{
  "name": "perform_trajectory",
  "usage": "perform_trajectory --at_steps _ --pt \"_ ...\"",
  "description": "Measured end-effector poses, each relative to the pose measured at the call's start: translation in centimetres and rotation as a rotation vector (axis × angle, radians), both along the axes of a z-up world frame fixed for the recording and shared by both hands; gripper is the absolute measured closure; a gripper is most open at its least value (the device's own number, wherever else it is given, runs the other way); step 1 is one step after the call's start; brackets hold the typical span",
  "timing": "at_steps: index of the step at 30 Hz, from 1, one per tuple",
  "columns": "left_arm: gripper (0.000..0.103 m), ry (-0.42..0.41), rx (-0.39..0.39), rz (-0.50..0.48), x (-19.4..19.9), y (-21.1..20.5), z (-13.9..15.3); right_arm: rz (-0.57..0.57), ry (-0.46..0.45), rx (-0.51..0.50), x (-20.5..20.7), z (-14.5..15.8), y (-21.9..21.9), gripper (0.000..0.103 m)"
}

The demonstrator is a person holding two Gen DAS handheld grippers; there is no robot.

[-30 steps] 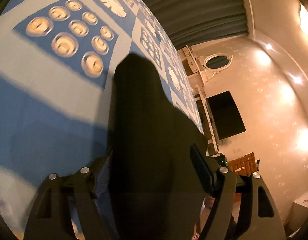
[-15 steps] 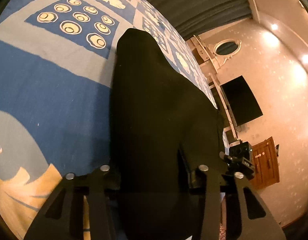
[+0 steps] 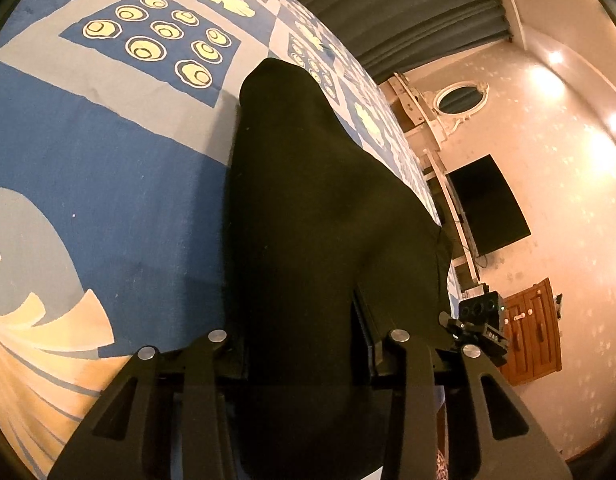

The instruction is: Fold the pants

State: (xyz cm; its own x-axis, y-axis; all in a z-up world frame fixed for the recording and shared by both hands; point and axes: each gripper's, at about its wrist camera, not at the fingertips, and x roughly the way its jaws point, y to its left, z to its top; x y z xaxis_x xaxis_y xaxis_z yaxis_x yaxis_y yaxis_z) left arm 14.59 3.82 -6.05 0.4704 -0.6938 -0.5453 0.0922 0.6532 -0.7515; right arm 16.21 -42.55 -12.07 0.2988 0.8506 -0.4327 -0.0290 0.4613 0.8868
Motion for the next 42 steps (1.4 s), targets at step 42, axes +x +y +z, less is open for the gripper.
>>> perform_trajectory --at_steps 42 --pt "0.025 -0.086 0.271 -0.031 -1.9 -2.0 2.0 -0.124 0.041 0.047 -2.6 -0.7 -3.2 0.054"
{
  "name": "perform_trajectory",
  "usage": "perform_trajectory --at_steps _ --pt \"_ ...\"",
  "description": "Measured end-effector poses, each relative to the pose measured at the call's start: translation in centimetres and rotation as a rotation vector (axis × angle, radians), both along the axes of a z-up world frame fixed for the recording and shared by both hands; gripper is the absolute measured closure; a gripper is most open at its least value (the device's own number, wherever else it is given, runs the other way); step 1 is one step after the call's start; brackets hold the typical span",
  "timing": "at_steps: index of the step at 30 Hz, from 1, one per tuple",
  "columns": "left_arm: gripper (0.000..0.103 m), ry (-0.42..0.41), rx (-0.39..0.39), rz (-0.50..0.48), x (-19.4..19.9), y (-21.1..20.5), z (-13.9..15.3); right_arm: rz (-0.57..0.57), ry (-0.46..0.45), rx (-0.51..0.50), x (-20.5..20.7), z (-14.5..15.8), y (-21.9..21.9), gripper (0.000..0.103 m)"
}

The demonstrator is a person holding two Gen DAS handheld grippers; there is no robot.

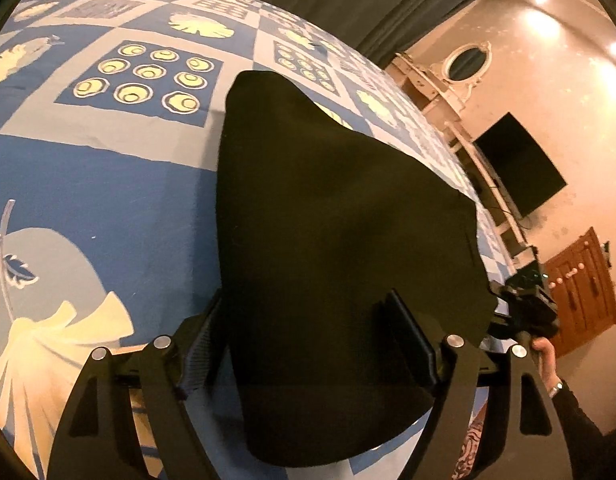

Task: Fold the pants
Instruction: 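Open both grippers and release the folded pants onto the bed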

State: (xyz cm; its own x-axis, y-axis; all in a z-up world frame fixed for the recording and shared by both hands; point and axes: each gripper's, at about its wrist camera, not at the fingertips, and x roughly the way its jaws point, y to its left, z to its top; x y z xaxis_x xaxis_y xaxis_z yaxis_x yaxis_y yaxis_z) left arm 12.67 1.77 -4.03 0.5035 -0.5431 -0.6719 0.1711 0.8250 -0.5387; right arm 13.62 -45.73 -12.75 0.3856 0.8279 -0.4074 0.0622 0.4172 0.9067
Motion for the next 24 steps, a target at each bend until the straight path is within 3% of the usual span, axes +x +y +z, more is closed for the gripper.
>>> perform_trajectory --at_steps 11,16,24 --pt "0.02 -0.004 0.152 0.088 -1.0 -0.6 0.7 -0.026 -0.008 -0.152 -4.2 1.3 0.3 0.044" --pt "0.02 -0.023 0.242 0.127 -2.1 -1.1 1.9 -0.035 -0.004 -0.213 -5.5 2.0 0.9 0.035" --pt "0.02 -0.057 0.359 0.202 -5.7 -2.3 4.1 -0.071 -0.004 -0.399 -6.9 3.9 3.2 0.028"
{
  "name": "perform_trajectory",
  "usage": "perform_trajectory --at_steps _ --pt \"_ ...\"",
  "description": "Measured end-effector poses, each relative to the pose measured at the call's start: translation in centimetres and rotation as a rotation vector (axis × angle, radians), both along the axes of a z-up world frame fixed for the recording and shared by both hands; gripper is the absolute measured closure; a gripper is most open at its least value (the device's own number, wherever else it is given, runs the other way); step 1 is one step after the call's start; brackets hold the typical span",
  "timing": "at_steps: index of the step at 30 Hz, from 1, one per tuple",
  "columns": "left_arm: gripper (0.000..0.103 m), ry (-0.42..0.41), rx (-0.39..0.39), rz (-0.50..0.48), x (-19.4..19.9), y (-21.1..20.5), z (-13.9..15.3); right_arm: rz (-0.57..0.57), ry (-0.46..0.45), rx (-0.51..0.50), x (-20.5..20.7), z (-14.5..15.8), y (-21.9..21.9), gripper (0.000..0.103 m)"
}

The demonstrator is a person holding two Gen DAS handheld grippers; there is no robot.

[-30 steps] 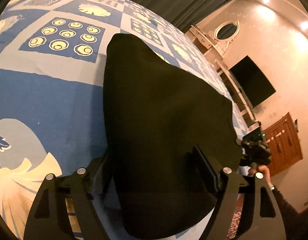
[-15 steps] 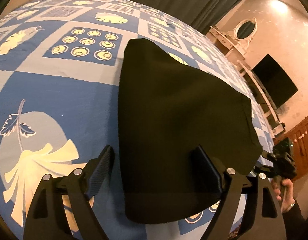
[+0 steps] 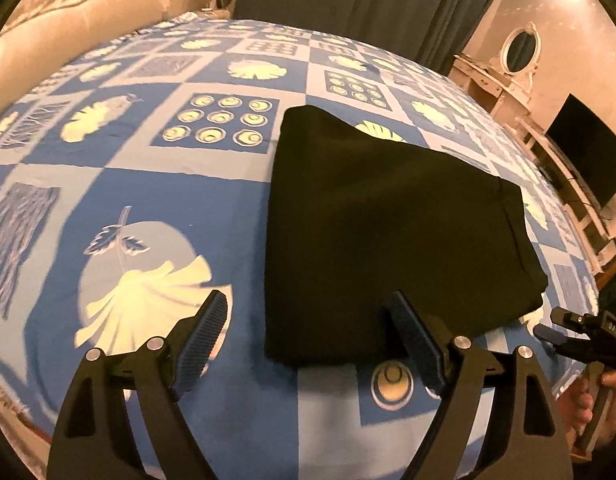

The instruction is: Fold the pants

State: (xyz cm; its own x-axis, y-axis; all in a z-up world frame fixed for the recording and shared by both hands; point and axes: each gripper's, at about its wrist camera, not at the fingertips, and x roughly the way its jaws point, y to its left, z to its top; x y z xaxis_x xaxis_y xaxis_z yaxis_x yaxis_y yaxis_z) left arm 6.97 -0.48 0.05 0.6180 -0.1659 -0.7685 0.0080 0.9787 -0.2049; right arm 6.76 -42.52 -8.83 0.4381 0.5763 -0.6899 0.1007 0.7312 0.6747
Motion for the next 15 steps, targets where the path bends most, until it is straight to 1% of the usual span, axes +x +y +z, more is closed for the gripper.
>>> perform_trajectory --at_steps 2,6,8,10,15 --pt "0.02 -0.005 0.033 0.009 -0.8 -0.4 0.4 0.012 -0.007 -0.043 -0.4 0.6 0.8 0.028" --pt "0.02 -0.003 0.082 0.017 -2.8 -1.4 0.8 0.055 -0.054 -0.149 -1.5 2.5 2.9 0.027" --pt "0.02 0.005 0.087 0.028 -3.7 -1.7 0.9 0.066 -0.082 -0.204 -2.2 3.4 3.9 0.026" --pt "0.02 0.014 0.087 0.042 -4.6 -1.9 0.9 0.068 -0.11 -0.263 -3.0 4.3 4.7 0.021" --pt "0.02 0.019 0.117 0.072 -6.6 -2.3 1.2 0.068 -0.186 -0.385 -4.9 6.0 6.3 0.02"
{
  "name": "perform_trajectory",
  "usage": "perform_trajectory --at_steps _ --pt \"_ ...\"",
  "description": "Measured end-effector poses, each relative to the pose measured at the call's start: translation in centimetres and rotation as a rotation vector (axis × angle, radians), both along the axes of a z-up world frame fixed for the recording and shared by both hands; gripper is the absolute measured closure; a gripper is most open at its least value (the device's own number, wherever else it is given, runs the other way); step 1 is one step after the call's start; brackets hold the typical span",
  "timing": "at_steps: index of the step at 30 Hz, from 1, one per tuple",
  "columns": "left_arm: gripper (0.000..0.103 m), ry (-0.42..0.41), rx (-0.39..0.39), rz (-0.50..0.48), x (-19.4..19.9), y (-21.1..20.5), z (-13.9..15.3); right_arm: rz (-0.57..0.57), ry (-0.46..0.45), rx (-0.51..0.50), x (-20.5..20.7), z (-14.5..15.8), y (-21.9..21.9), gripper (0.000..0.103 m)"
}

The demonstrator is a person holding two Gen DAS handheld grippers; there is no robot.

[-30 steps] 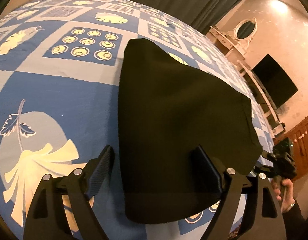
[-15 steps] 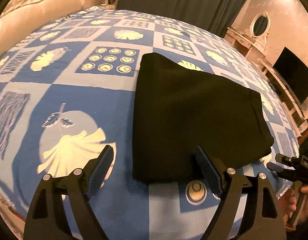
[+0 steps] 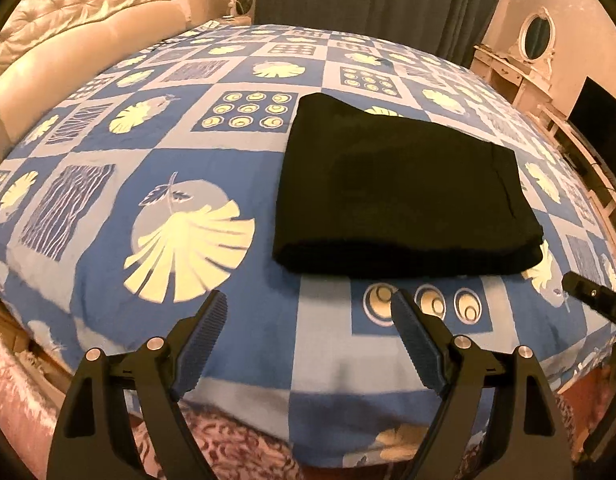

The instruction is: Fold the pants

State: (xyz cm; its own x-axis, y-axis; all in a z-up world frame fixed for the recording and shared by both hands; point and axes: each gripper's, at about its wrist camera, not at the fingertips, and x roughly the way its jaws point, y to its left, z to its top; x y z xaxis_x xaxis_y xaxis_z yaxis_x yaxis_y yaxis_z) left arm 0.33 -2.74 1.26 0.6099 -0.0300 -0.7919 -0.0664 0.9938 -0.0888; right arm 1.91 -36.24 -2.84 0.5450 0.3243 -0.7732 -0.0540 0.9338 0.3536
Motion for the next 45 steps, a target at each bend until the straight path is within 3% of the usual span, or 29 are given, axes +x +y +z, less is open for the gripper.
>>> perform_trajectory --at_steps 12,21,30,45 --pt "0.02 0.015 0.007 0.035 -1.0 -0.3 -0.8 -0.004 -0.07 -0.103 -0.5 0.3 1.0 0.02" --pt "0.02 -0.009 0.01 0.031 -0.9 -0.9 -0.4 0.001 -0.062 -0.107 -0.1 -0.2 1.0 0.02" --pt "0.02 -0.024 0.062 0.013 -1.0 -1.7 -0.1 0.024 -0.055 -0.108 -0.4 -0.7 1.9 0.02" --pt "0.02 -0.036 0.062 0.009 -0.8 -1.7 0.2 0.058 -0.037 -0.112 -0.5 -1.0 3.1 0.02"
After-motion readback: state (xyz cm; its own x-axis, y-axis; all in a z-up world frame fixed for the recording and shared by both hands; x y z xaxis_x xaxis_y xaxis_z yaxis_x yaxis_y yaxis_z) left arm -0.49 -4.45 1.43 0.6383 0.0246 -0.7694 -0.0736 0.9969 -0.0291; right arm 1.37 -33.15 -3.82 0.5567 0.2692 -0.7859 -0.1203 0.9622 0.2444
